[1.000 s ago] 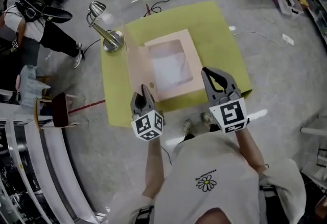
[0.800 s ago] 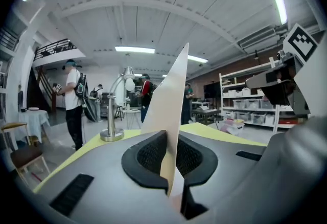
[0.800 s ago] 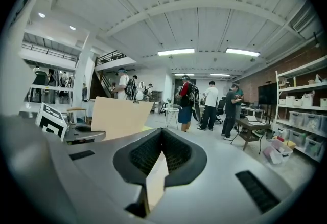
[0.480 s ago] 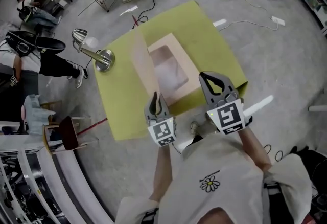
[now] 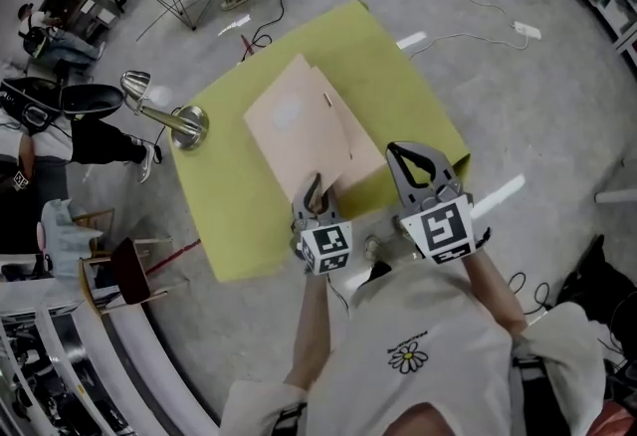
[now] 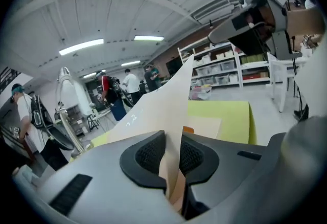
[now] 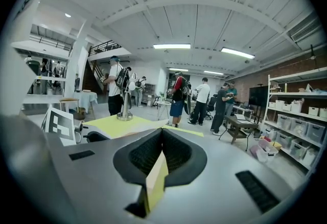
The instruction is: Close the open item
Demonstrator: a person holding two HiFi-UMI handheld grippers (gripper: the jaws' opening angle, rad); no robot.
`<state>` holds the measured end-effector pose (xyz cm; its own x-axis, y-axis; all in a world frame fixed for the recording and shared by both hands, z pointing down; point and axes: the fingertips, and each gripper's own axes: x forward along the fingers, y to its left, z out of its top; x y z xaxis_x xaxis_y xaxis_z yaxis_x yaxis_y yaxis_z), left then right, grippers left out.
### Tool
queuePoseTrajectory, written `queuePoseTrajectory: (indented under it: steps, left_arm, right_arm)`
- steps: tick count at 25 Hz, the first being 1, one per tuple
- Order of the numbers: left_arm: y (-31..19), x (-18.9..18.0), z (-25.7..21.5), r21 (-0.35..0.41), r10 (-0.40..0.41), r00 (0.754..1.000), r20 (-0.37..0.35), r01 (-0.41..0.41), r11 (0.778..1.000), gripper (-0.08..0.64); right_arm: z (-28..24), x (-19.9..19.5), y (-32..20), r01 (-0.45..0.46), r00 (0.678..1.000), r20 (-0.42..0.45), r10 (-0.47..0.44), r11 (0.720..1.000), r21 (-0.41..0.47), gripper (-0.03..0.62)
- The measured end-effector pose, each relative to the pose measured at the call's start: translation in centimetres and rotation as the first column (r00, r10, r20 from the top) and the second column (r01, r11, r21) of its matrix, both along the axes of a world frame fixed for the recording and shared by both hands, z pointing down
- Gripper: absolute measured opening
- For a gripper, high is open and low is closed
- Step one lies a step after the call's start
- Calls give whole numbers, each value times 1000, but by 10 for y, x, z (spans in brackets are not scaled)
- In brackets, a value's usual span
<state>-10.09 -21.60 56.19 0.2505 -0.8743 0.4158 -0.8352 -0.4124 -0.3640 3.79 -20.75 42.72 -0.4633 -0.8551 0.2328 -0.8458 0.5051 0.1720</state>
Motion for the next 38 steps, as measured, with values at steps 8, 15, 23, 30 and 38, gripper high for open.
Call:
queuePoseTrajectory:
  steps: [8, 15, 23, 30, 38]
  left_arm:
    - [-4, 27, 29, -184, 183, 965, 188, -149, 972, 49]
    - [-5, 34, 56, -438, 378, 866, 326, -216, 873, 66]
    - [-1, 40, 62, -555, 490, 801, 343, -248, 794, 75]
    - [0, 40, 65, -633, 566, 756, 328, -268, 726, 105]
    - [2, 40, 62, -695, 635, 735, 239, -327, 640, 123]
  right_arm:
    - [5, 14, 2, -24, 1000, 15, 24, 1000, -20, 12]
    - [9, 15, -1, -33, 998, 54, 36, 998, -47, 12]
    - [15, 22, 0, -49, 993, 104, 58, 995, -88, 12]
    - [20, 9, -2, -21, 993, 117, 33, 994, -103, 12]
    - [20, -1, -2, -1, 992, 122, 15, 994, -112, 12]
